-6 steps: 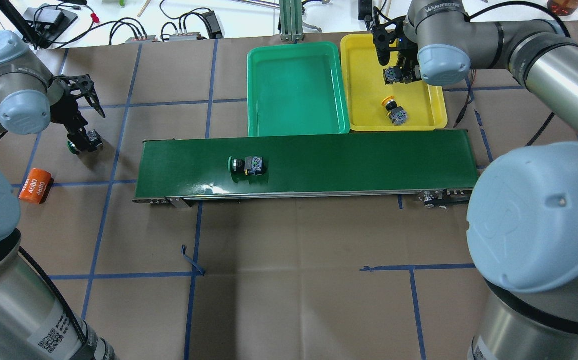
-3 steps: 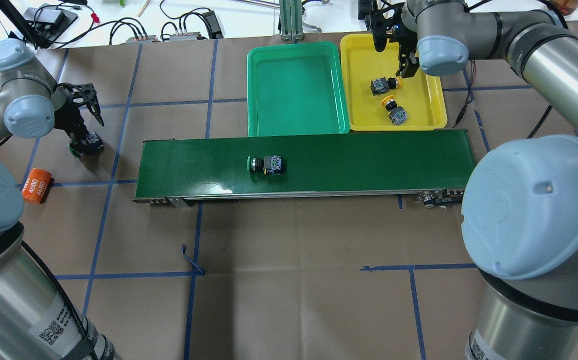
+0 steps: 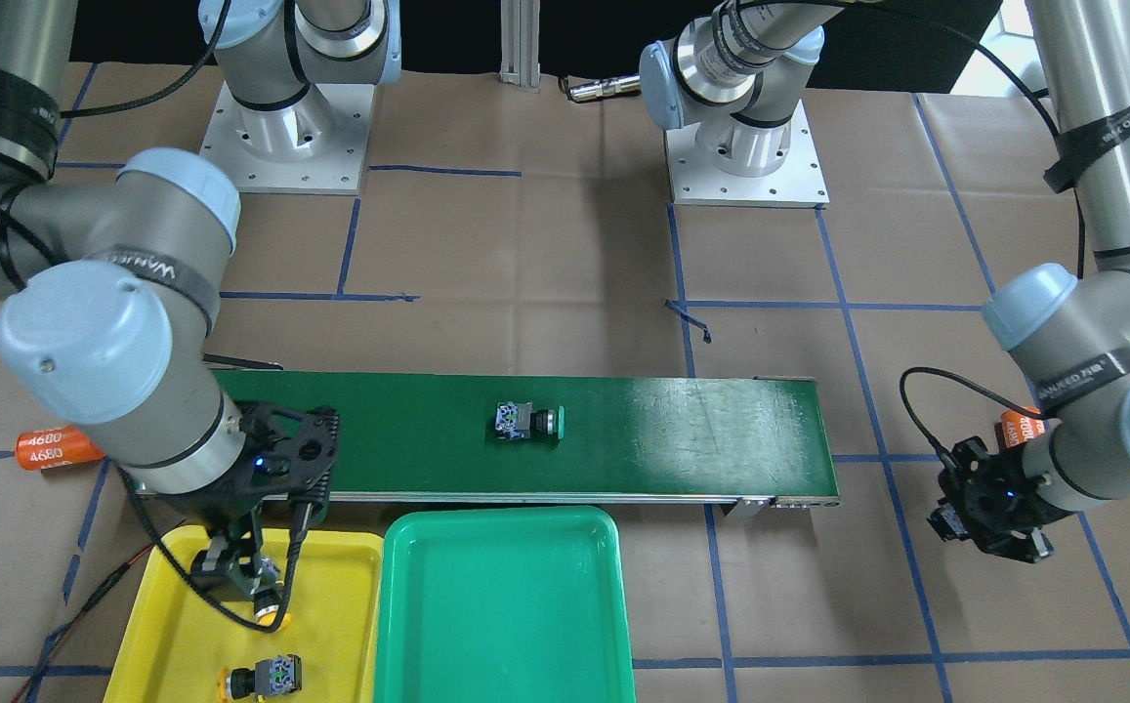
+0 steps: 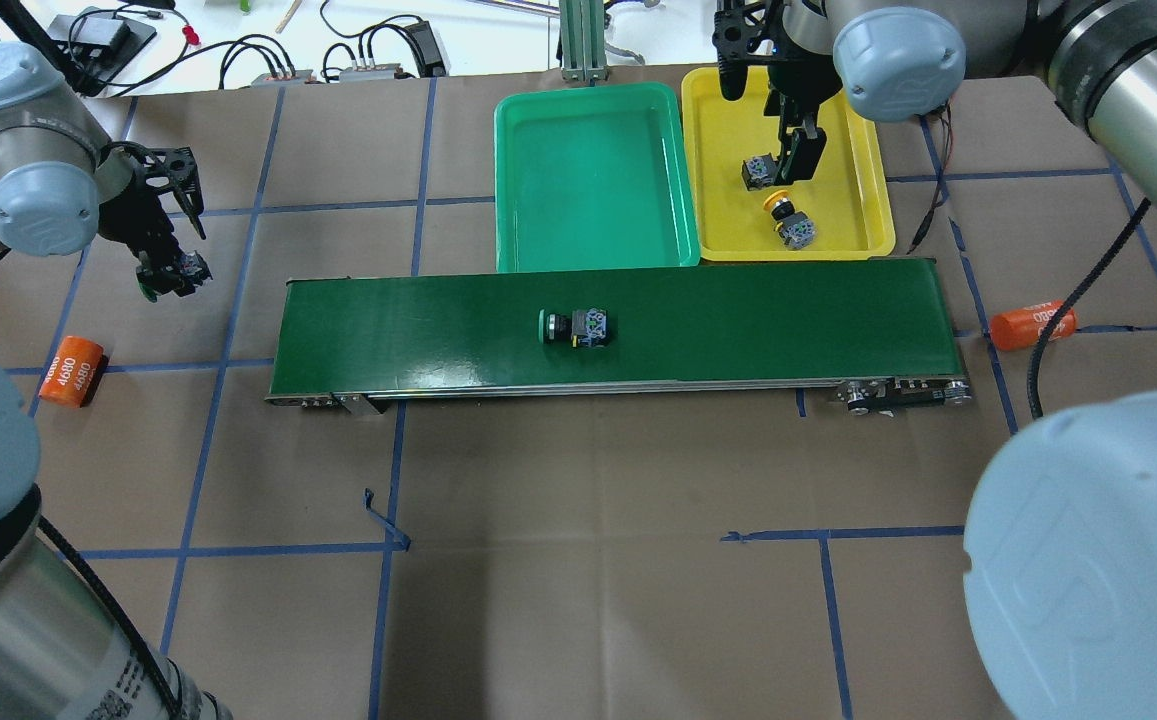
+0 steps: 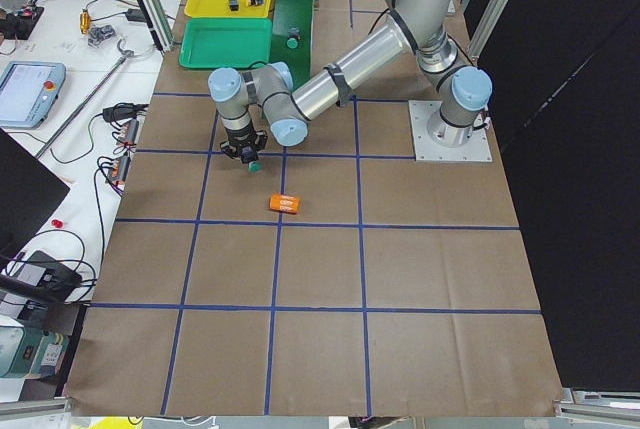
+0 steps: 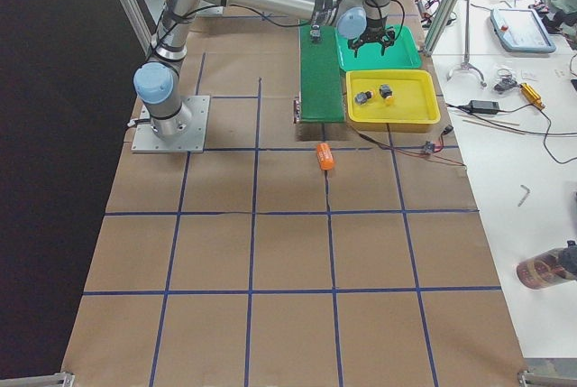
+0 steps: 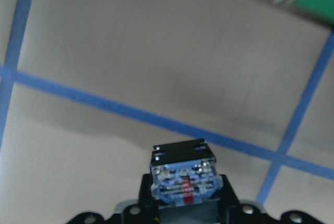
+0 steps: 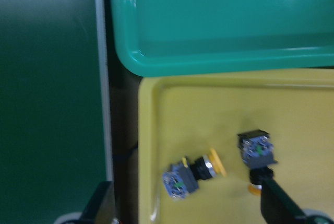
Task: Sort buttons by color to trays
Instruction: 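Place the green button on belt with left while right returns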
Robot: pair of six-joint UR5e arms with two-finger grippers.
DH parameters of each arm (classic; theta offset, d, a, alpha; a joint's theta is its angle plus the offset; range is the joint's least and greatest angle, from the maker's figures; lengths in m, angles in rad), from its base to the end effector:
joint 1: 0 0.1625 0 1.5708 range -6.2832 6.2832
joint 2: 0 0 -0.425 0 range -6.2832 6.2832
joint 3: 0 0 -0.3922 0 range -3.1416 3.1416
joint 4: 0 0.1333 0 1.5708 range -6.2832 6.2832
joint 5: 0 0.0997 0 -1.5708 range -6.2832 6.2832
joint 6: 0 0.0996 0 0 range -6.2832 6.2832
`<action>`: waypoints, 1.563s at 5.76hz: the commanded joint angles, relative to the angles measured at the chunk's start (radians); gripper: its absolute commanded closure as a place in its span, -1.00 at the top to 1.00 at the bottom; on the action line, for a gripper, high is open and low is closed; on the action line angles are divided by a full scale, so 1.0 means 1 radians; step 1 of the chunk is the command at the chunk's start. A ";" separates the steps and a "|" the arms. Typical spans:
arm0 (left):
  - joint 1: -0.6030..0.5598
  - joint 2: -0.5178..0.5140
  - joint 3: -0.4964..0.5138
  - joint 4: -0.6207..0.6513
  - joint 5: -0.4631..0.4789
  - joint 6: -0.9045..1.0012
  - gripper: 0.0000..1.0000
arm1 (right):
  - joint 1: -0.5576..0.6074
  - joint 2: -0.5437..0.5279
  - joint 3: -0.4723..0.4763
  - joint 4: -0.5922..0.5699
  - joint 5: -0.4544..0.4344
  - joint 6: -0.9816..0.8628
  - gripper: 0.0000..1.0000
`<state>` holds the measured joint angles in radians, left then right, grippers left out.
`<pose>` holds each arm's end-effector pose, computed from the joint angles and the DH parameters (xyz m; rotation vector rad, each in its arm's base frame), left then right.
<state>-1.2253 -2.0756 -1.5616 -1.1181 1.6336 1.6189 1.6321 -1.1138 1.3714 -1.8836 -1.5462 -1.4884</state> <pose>0.0992 -0.6508 0.2444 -1.8677 -2.5223 -0.1194 0.1767 -0.6623 0.3501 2.1855 -2.2305 0.0903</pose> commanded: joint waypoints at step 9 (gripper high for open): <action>-0.231 0.248 -0.204 0.014 -0.029 -0.001 0.96 | 0.101 -0.112 0.472 -0.367 -0.021 0.106 1.00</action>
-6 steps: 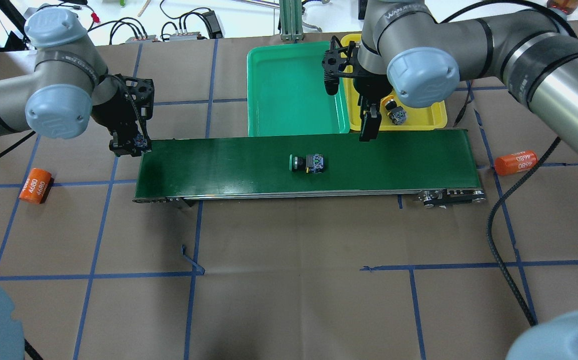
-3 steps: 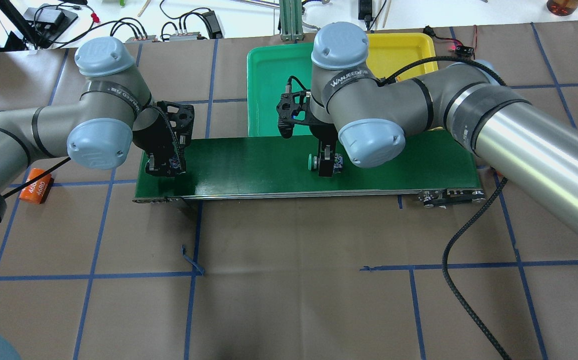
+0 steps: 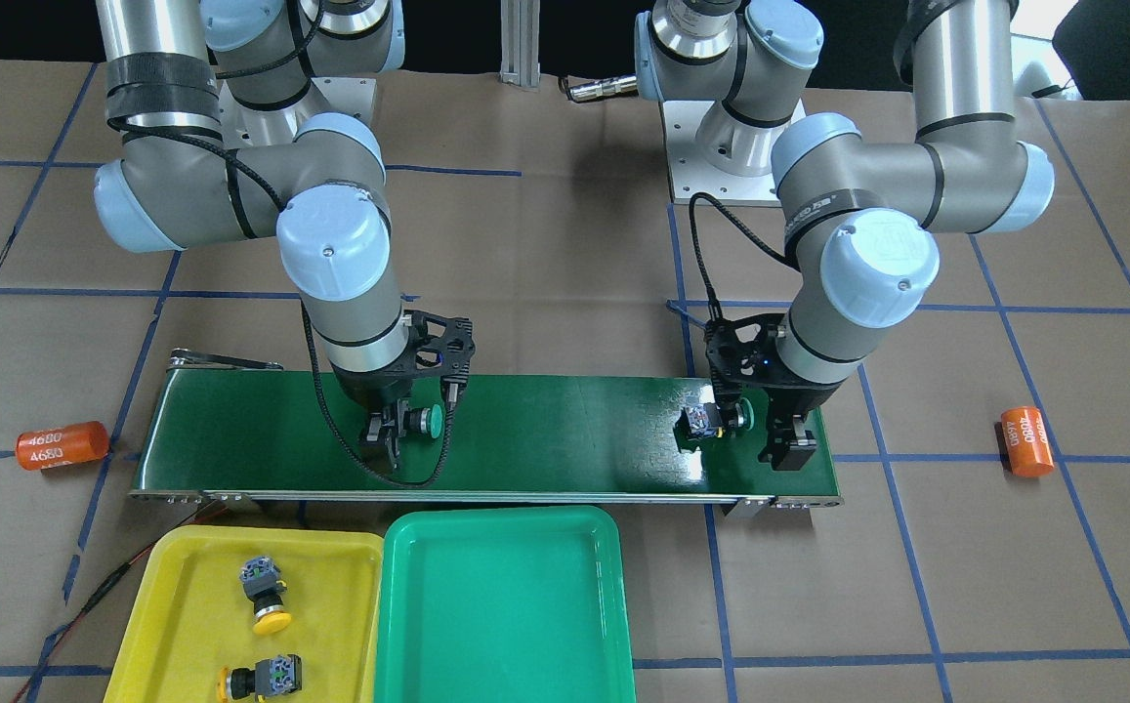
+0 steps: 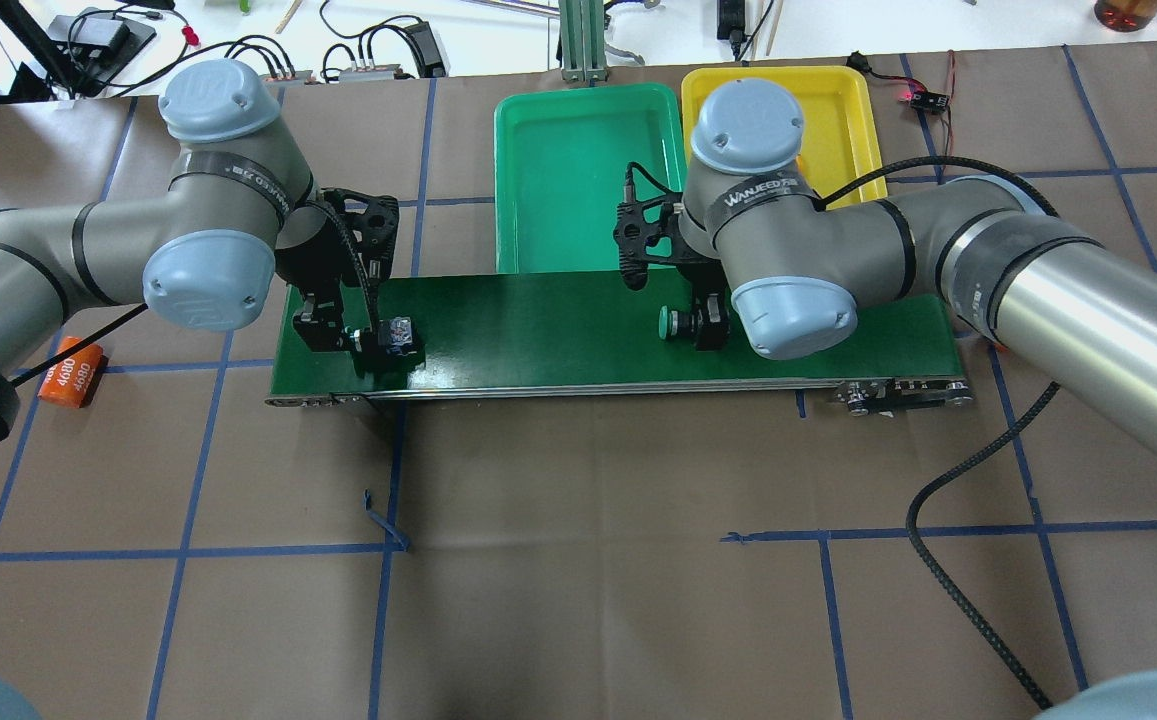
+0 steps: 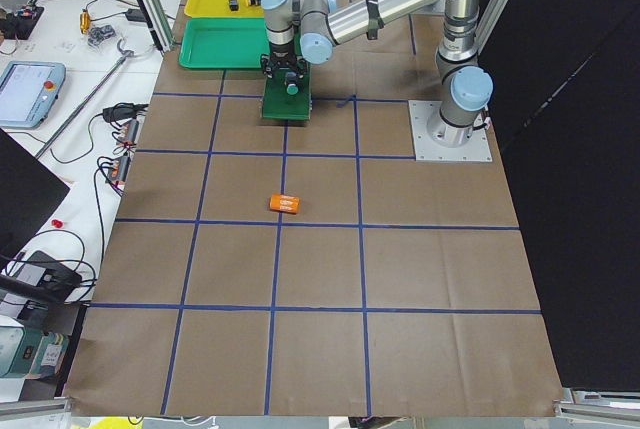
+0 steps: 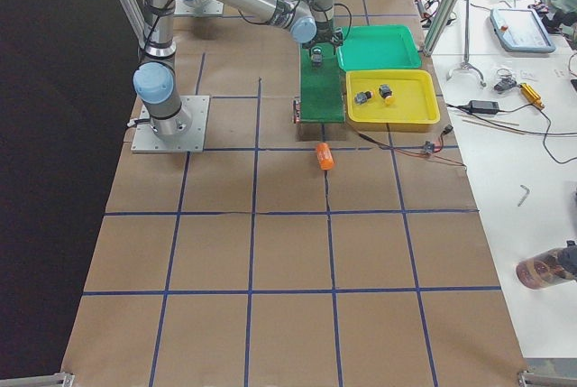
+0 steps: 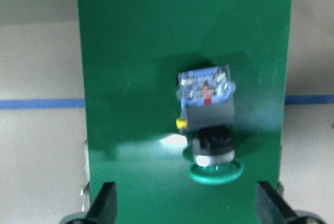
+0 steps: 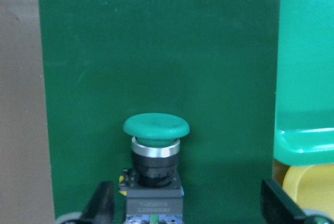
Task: Sort buttons by color to trays
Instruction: 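Move a green button into green tray with right while left grasps cell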
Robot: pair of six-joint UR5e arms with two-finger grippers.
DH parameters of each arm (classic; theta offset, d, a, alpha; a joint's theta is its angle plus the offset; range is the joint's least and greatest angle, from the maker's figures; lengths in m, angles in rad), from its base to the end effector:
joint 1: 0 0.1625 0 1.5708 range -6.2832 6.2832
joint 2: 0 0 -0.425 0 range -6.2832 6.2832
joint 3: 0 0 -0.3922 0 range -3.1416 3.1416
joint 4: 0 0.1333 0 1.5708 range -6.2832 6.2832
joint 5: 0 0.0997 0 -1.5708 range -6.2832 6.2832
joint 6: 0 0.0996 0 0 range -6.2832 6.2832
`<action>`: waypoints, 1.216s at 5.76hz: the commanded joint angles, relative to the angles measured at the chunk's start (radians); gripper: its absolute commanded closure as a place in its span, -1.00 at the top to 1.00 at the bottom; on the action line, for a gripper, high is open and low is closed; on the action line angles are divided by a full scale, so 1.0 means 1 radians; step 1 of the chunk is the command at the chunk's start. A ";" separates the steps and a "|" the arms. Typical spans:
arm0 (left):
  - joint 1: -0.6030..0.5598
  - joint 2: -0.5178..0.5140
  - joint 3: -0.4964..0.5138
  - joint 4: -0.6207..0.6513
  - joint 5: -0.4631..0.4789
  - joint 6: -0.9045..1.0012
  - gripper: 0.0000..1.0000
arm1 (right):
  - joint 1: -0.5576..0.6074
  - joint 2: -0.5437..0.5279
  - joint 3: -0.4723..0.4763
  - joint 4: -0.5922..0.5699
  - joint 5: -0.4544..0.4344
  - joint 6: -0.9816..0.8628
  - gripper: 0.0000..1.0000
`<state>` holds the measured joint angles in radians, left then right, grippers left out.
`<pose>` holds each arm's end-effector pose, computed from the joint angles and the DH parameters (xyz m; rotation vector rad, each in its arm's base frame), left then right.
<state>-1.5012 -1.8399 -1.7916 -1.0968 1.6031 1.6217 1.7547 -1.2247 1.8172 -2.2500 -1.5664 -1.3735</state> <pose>-0.0910 -0.5649 0.2865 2.1939 2.2347 0.0544 0.2371 -0.5433 0.2527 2.1737 -2.2026 0.1150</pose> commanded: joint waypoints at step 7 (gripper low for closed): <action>0.610 -0.169 0.145 0.011 -0.009 -0.238 0.96 | -0.115 -0.029 -0.117 0.009 -0.051 -0.087 -0.79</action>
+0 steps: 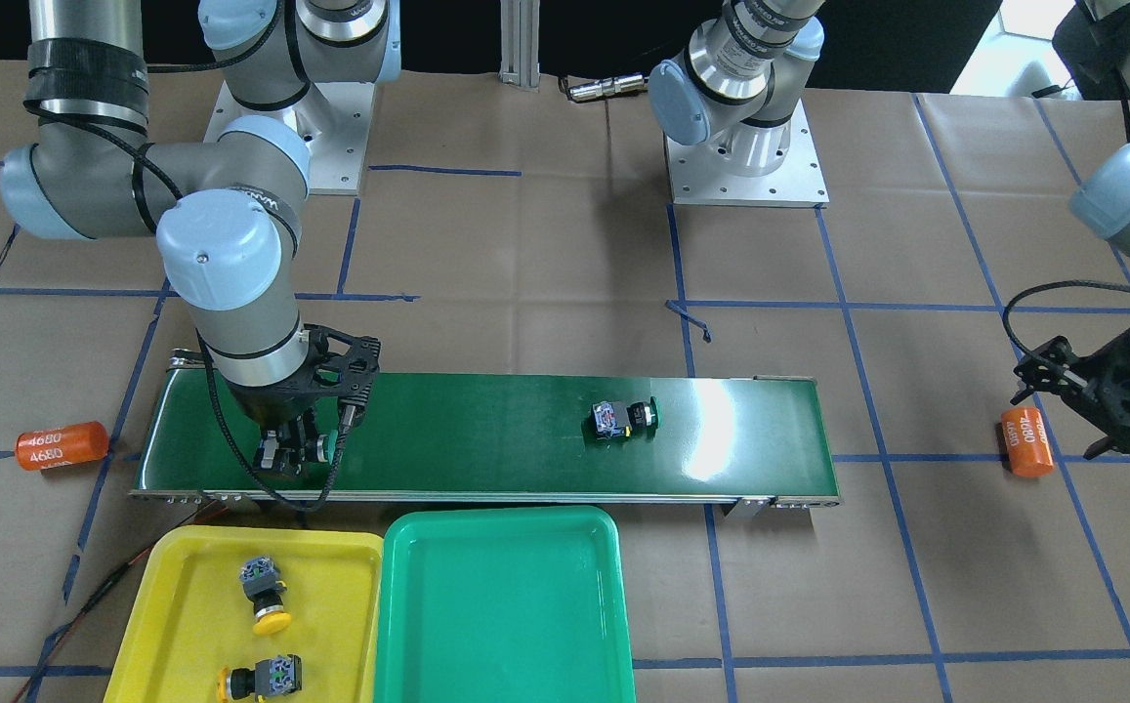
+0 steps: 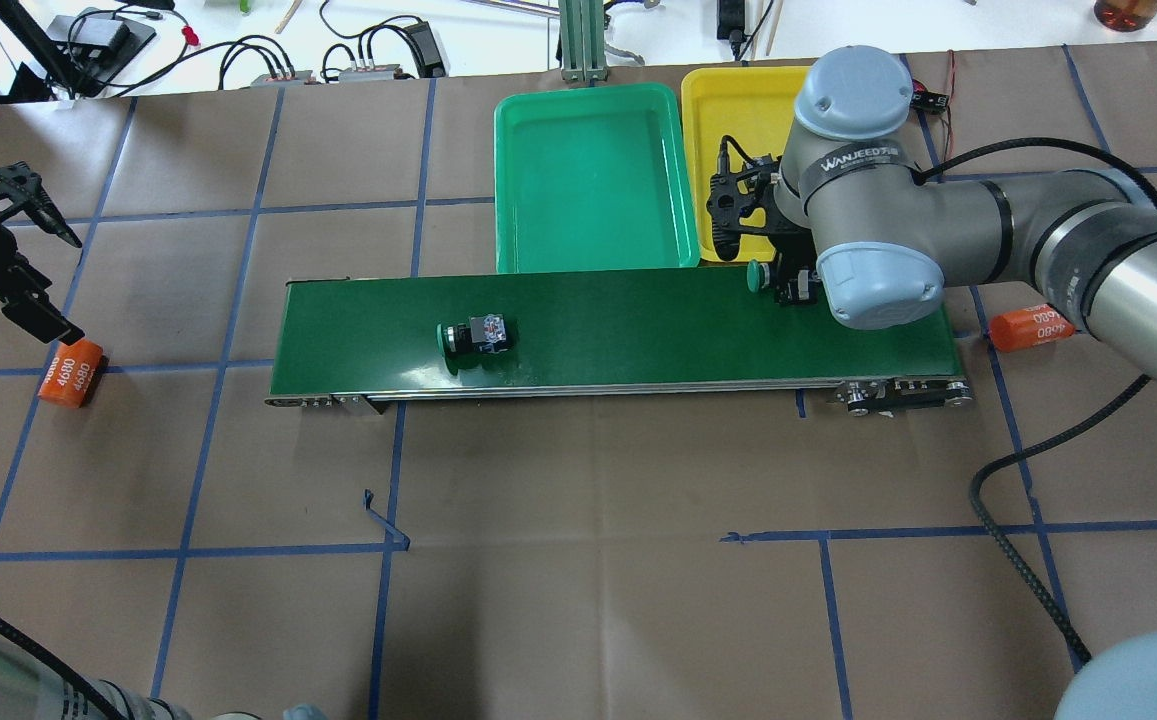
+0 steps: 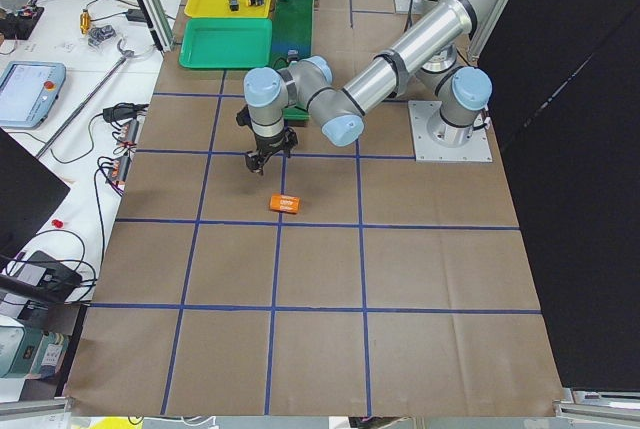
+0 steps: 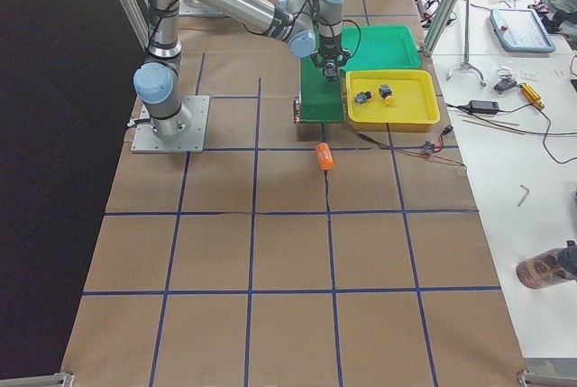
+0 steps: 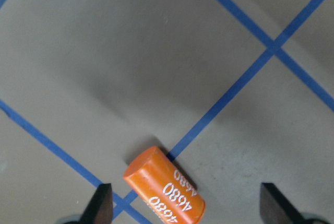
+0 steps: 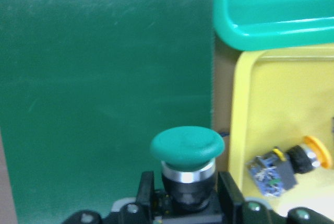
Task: Sort buttons by color to trays
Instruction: 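Move a green button into green tray with right while left grasps cell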
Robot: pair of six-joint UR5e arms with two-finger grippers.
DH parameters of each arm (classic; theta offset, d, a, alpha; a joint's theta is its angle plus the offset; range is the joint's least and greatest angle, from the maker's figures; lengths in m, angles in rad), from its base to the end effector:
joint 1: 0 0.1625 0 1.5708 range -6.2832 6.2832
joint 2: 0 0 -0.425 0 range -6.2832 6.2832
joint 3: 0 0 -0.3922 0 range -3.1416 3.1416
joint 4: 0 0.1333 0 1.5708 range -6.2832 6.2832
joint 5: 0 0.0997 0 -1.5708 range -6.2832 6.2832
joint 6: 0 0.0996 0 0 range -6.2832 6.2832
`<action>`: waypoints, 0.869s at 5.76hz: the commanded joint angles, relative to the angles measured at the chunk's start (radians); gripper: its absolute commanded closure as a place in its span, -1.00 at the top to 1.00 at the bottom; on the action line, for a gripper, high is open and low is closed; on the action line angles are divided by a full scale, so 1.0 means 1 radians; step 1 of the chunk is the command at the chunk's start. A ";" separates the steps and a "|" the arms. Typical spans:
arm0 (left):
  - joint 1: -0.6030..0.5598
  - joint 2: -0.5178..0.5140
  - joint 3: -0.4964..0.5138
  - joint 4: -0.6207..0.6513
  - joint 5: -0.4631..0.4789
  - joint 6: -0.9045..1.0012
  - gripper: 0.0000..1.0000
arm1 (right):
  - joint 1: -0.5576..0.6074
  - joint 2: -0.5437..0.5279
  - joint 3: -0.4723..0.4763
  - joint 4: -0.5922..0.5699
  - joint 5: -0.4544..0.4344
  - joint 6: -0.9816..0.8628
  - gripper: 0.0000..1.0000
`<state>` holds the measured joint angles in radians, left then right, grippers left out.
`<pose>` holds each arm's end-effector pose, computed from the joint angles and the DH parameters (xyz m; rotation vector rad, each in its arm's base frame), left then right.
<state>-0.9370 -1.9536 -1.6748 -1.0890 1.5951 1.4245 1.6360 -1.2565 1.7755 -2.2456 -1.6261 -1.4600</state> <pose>0.2526 -0.5647 0.2732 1.2068 2.8914 0.0367 0.1657 -0.5763 0.2894 2.0654 -2.1712 0.1261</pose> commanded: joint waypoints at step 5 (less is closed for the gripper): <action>0.070 -0.199 0.046 0.009 -0.001 -0.067 0.07 | 0.174 0.340 -0.396 -0.049 0.163 0.139 0.53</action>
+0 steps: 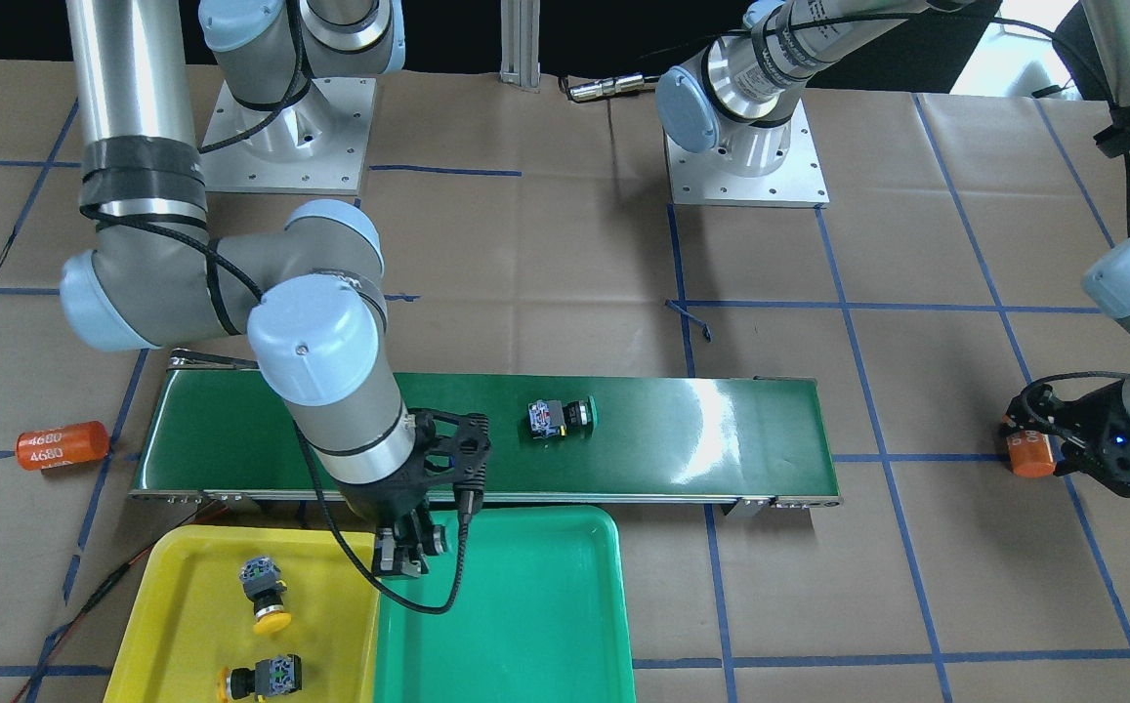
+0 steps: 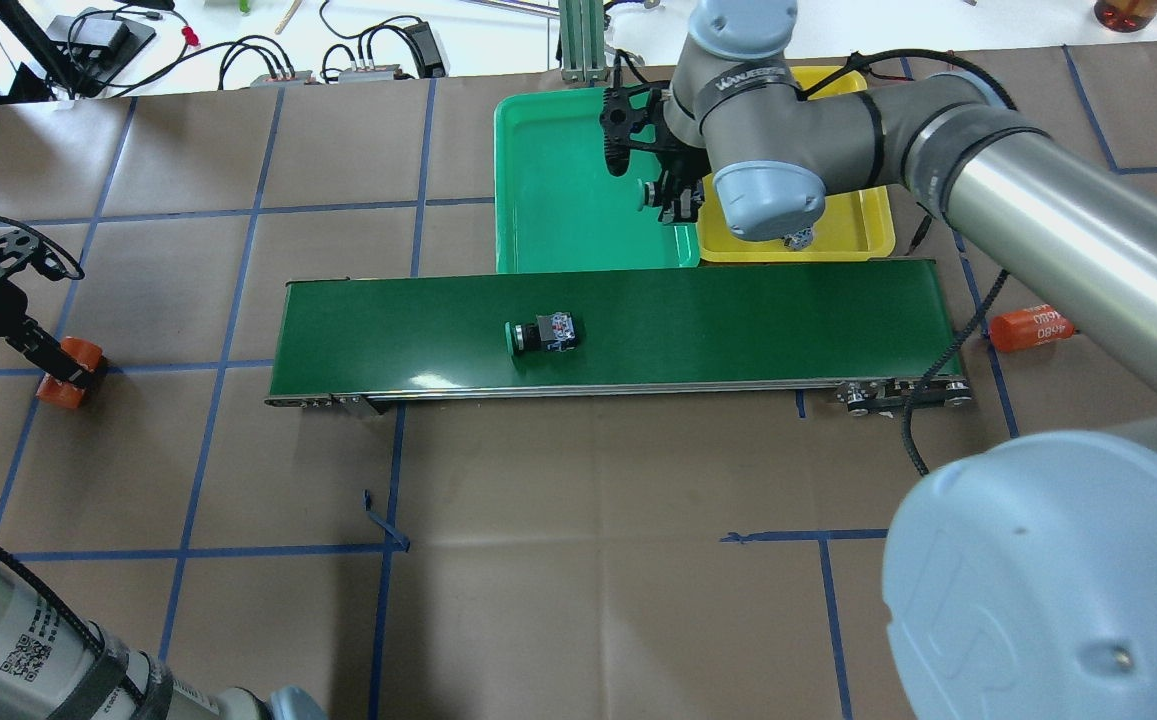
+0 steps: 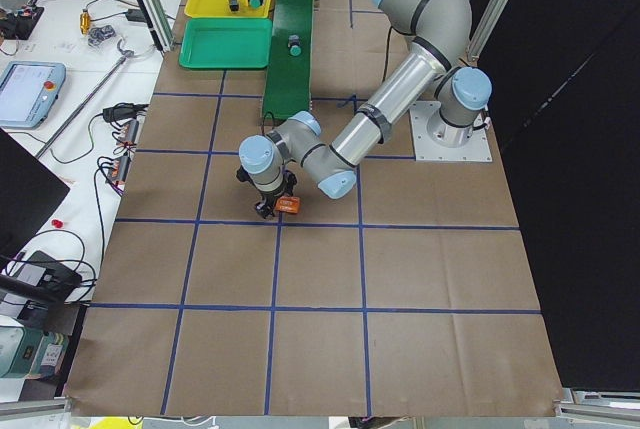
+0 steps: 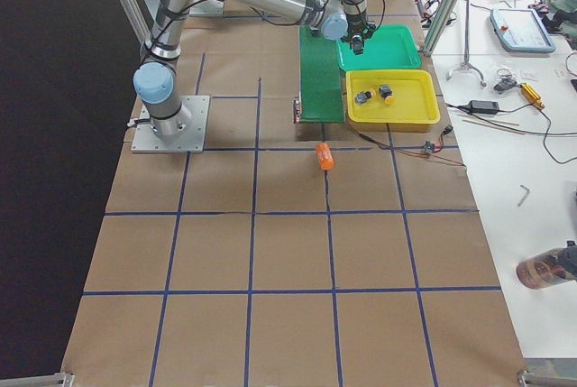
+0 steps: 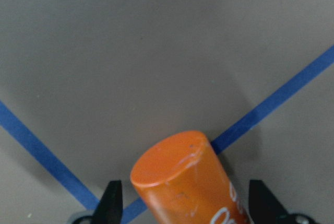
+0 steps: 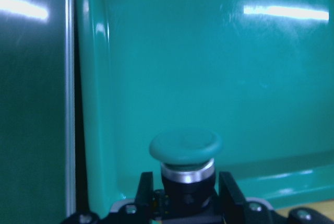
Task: Sort buttons by color to trays
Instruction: 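Move a green button into green tray with right while left grasps cell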
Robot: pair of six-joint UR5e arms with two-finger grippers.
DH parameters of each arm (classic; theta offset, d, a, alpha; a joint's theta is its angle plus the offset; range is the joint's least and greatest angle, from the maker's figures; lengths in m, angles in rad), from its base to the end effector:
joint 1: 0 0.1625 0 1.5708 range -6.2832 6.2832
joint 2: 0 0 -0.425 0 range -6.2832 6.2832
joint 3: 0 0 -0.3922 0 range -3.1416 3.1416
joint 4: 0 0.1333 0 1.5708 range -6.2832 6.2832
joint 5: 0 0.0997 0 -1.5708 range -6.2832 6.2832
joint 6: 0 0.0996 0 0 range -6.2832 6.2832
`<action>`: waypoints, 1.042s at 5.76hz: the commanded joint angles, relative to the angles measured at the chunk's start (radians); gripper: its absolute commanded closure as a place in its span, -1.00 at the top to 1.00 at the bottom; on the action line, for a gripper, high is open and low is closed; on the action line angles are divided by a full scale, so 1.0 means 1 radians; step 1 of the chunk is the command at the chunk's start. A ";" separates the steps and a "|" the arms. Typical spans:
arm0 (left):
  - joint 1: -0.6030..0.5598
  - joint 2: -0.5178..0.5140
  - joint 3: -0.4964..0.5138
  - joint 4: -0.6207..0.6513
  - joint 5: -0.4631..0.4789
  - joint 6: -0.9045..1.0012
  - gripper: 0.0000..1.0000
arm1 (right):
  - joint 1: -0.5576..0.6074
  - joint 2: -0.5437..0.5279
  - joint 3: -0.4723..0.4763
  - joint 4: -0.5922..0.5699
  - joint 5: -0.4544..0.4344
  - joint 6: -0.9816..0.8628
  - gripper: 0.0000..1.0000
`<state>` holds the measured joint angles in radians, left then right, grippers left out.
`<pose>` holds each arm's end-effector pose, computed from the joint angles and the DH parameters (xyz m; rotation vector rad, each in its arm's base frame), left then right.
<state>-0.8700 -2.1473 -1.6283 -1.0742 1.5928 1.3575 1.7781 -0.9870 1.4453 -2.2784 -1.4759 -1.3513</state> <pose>0.3078 -0.5682 0.1742 -0.9800 -2.8694 -0.1362 0.2852 -0.6625 0.2721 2.1635 -2.1641 0.4010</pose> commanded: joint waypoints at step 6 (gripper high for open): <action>-0.335 0.184 0.005 -0.167 0.003 0.128 -0.95 | 0.017 -0.189 -0.013 0.525 -0.066 0.014 1.00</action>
<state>-1.1338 -1.9750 -1.6232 -1.2317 1.6002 1.4151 1.7928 -1.1330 1.3868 -1.8268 -1.5386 -1.3323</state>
